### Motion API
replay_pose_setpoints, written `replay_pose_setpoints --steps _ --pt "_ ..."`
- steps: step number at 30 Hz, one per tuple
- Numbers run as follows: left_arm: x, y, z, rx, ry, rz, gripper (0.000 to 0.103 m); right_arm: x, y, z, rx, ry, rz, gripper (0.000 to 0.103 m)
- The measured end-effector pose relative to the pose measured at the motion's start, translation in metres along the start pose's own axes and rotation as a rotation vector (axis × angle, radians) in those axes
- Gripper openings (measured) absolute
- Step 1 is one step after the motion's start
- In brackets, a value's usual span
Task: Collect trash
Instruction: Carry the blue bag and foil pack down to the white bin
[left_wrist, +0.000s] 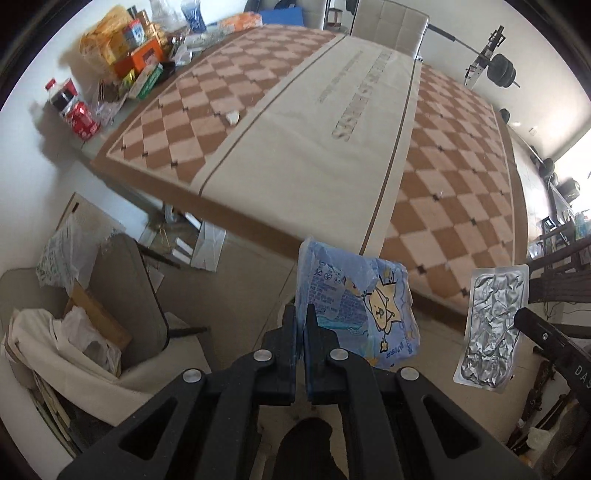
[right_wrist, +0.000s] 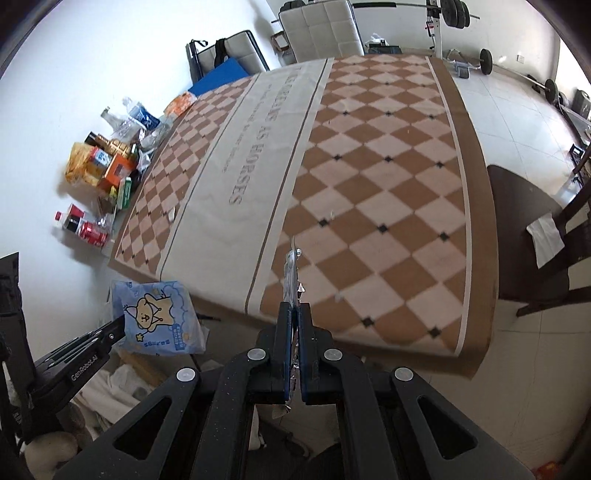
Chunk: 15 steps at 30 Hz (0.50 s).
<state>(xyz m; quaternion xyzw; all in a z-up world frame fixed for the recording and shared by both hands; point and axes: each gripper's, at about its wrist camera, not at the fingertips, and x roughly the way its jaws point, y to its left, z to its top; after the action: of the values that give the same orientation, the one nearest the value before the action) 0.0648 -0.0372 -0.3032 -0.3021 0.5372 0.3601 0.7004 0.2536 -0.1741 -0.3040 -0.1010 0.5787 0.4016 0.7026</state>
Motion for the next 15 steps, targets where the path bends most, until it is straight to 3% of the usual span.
replay_pose_setpoints --steps 9,15 --pt "0.122 0.030 -0.055 -0.072 0.202 0.017 0.001 0.102 -0.028 -0.107 0.000 0.228 -0.051 0.003" --pt "0.240 0.045 -0.070 -0.116 0.285 0.044 0.001 0.224 -0.075 -0.155 0.106 0.335 -0.081 0.003"
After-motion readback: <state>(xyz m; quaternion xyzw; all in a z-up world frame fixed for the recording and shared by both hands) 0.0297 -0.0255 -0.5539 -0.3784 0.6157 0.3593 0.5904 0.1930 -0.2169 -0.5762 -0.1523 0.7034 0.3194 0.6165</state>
